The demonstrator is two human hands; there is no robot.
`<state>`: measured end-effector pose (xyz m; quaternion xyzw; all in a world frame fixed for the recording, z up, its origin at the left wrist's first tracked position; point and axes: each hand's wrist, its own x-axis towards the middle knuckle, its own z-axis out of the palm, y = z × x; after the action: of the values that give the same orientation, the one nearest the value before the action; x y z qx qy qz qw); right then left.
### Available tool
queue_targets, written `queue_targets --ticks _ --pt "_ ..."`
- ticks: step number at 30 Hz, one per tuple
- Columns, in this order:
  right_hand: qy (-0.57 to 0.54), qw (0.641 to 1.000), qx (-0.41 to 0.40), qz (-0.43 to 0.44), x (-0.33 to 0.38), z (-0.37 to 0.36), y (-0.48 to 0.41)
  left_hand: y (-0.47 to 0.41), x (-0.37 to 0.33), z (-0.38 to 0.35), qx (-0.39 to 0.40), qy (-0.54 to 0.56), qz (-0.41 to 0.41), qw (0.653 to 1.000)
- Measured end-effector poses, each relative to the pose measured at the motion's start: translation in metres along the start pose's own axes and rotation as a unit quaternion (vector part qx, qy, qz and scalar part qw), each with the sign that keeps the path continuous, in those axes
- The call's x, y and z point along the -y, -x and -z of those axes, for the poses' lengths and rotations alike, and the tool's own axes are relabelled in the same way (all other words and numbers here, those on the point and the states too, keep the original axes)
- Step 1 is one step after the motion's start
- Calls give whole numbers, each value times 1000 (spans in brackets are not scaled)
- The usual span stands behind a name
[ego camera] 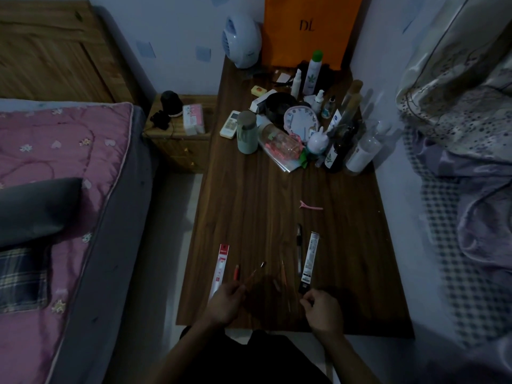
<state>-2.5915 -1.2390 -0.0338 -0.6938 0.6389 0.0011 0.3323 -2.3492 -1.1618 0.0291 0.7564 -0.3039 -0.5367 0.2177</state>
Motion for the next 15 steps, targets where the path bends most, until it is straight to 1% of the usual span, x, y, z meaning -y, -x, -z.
queue_targets --ticks 5,10,15 --pt "-7 1000 -13 14 1 -3 -4 3 -4 -1 6 -3 5 1000" --pt "-19 999 -10 25 -3 -4 -3 5 -5 -2 -19 -30 -12 999" --pt "-38 999 -4 20 -6 -4 -3 6 -8 -2 -1 -27 9 1000"
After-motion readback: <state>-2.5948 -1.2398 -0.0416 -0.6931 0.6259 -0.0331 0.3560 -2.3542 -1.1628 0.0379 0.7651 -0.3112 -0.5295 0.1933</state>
